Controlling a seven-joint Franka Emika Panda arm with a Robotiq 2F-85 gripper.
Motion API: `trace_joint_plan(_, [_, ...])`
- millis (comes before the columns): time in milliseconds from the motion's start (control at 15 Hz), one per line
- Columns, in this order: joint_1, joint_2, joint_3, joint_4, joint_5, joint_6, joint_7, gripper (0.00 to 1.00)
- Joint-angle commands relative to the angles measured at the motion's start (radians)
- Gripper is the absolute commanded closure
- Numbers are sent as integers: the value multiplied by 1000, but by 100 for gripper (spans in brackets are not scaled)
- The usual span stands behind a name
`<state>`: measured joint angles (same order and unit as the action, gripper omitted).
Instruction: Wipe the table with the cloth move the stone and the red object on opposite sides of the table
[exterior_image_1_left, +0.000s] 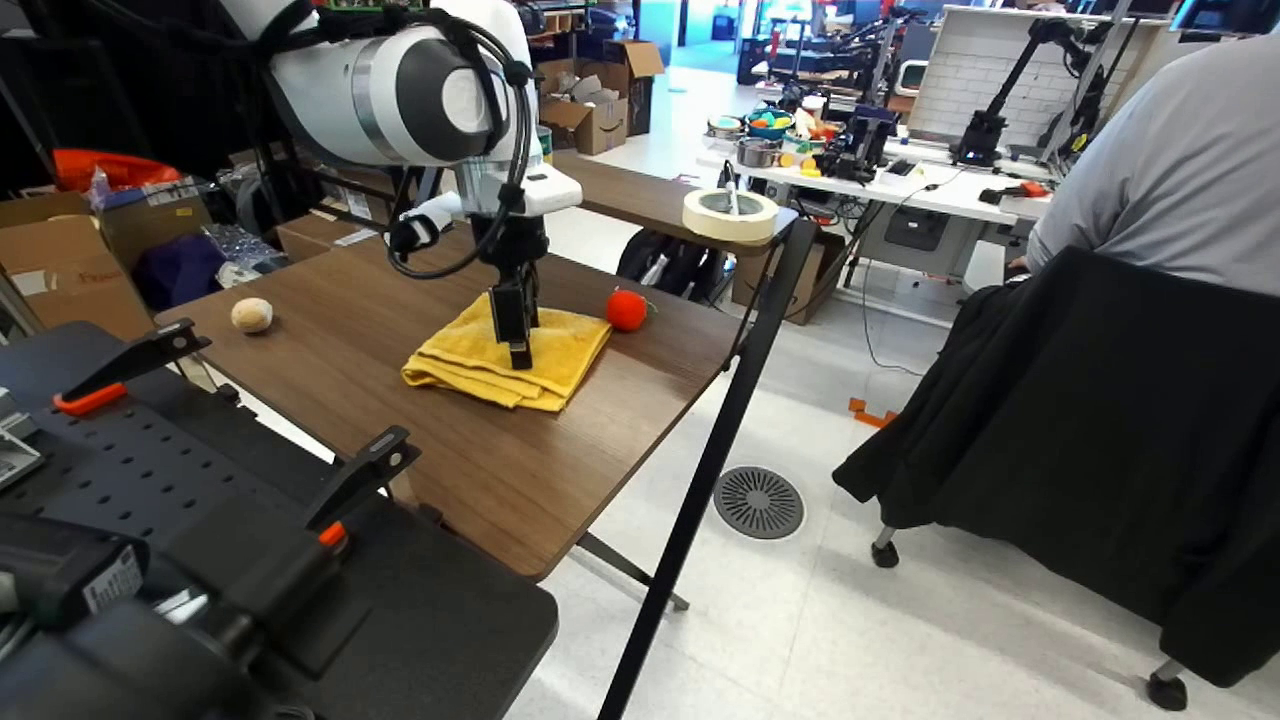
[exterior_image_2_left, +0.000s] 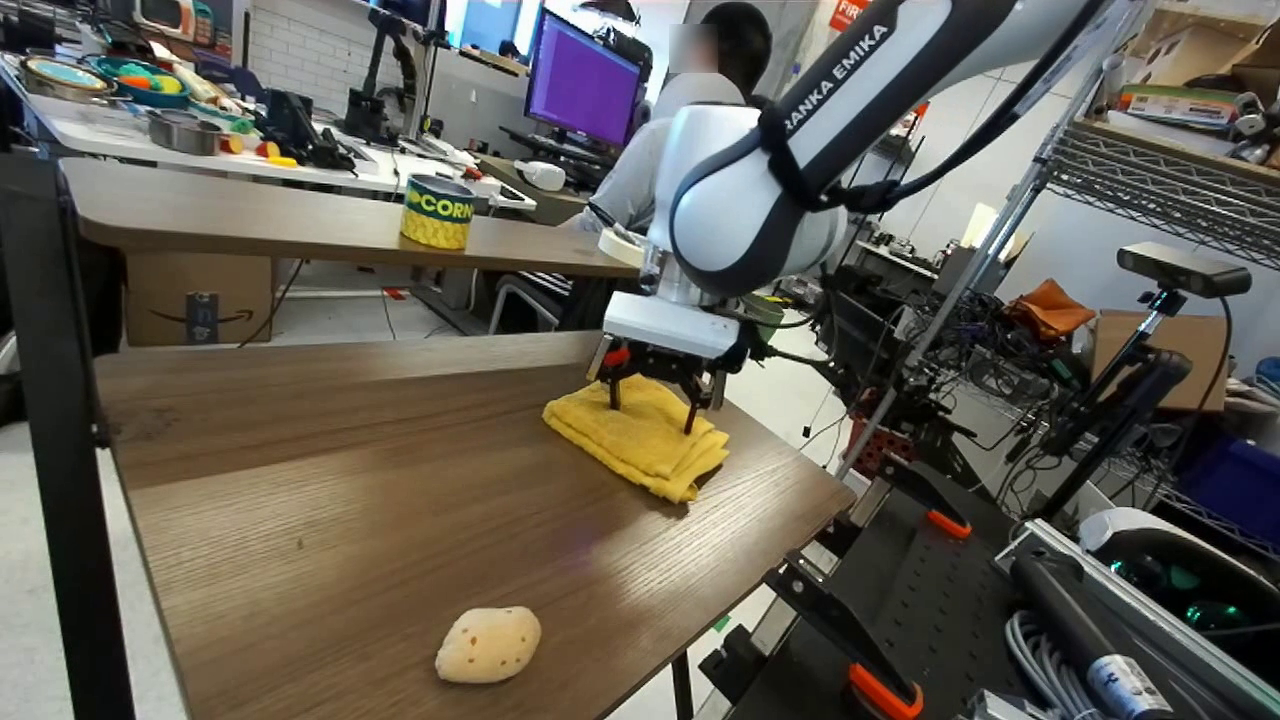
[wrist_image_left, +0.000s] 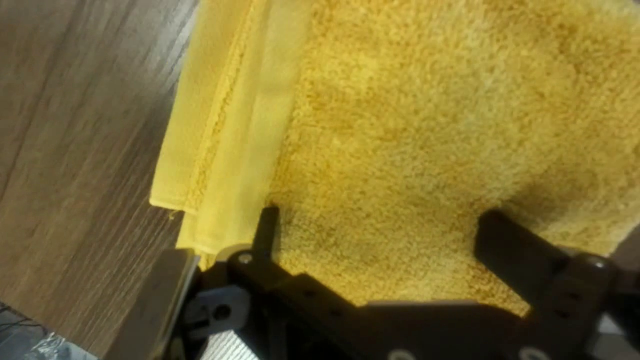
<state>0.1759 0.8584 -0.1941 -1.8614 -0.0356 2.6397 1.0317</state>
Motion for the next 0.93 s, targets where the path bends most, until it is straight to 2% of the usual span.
trace_joint_plan(0, [-103,-145,80,-251,101,267,-121,0])
trace_joint_plan(133, [-214,-218,174,-365,195,372,-236,0])
trace_joint_plan(267, [-369,-309,319,-483,295,420,-381,0])
trace_joint_plan(400, [-515,-378,468,-543,446,403,-536,0])
trace_joint_plan(667, [-823,-451,765,-542,780,279,-852,0])
trace_joint_plan(733, [-697,-403,651,-524,669,339,-730,0])
trace_joint_plan(800, [-760,-423,707,-527,723,312,-791,0])
trace_joint_plan(867, [-794,-436,733,-529,742,295,-816,0])
